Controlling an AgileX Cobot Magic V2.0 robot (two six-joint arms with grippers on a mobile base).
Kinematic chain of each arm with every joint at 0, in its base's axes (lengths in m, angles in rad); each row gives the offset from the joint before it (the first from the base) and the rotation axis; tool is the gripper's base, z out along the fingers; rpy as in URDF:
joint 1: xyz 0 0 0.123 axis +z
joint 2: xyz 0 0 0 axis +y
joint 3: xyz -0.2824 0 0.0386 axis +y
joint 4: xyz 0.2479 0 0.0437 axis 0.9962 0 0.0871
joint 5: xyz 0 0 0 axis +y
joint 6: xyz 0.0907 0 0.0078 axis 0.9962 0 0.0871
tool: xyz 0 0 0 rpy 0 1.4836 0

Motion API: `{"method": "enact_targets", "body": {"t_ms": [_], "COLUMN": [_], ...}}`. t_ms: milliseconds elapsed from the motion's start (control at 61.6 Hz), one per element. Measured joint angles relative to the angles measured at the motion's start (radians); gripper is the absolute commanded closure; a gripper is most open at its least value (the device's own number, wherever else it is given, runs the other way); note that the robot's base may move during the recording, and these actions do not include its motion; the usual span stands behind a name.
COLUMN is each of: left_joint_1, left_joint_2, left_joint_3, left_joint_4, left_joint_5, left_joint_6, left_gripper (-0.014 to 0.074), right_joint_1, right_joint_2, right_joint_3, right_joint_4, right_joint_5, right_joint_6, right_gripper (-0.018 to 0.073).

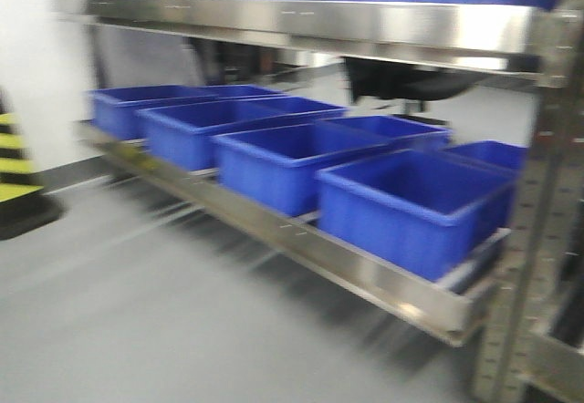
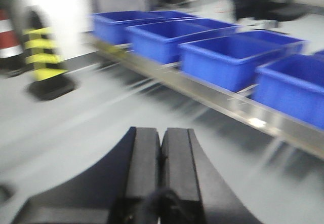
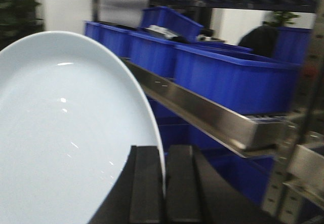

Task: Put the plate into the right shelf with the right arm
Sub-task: 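Drive to the steel shelf with blue bins, plate held upright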

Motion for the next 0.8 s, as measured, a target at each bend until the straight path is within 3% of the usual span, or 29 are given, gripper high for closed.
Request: {"method": "enact_targets", "body": {"t_ms": [796], "left_joint_1": [0.000], "left_joint_2": [0.000], "left_joint_3": [0.000], "left_joint_4": [0.000], "left_joint_5": [0.000], "left_joint_6": [0.000], "left_gripper": [0.0643], "right_joint_1": [0.000], "right_joint_2": [0.000], "right_joint_3": [0.000], "right_joint_4": [0.000], "right_joint_5": [0.000], "right_joint_6": [0.000], "right_gripper": [0.0521]}}
